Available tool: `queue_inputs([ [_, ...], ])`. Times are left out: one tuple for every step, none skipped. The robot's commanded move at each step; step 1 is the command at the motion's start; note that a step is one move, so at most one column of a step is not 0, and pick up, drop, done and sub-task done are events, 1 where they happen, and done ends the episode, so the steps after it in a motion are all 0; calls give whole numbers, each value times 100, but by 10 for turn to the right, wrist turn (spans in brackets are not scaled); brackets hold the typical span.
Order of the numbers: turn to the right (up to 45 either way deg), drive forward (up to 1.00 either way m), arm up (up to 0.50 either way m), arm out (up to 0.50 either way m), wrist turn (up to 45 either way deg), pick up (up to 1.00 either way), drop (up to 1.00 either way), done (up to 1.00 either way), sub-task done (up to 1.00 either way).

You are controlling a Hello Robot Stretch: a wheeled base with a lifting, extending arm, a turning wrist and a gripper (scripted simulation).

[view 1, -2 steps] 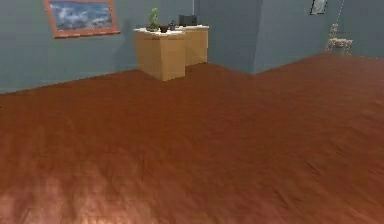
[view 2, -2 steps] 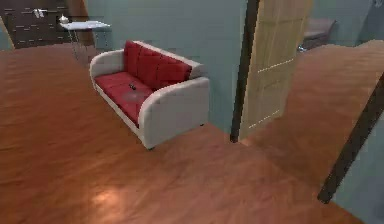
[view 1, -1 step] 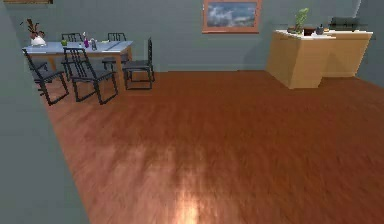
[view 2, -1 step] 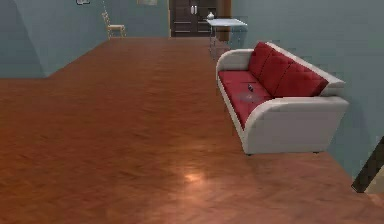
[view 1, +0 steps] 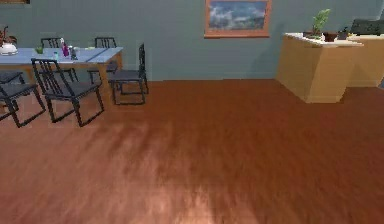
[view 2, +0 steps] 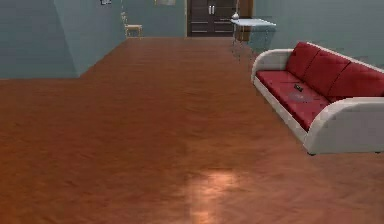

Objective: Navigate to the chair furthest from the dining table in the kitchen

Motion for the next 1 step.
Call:
queue_inputs([
  [-180,0,0,0,0,0,0,0,0],
])
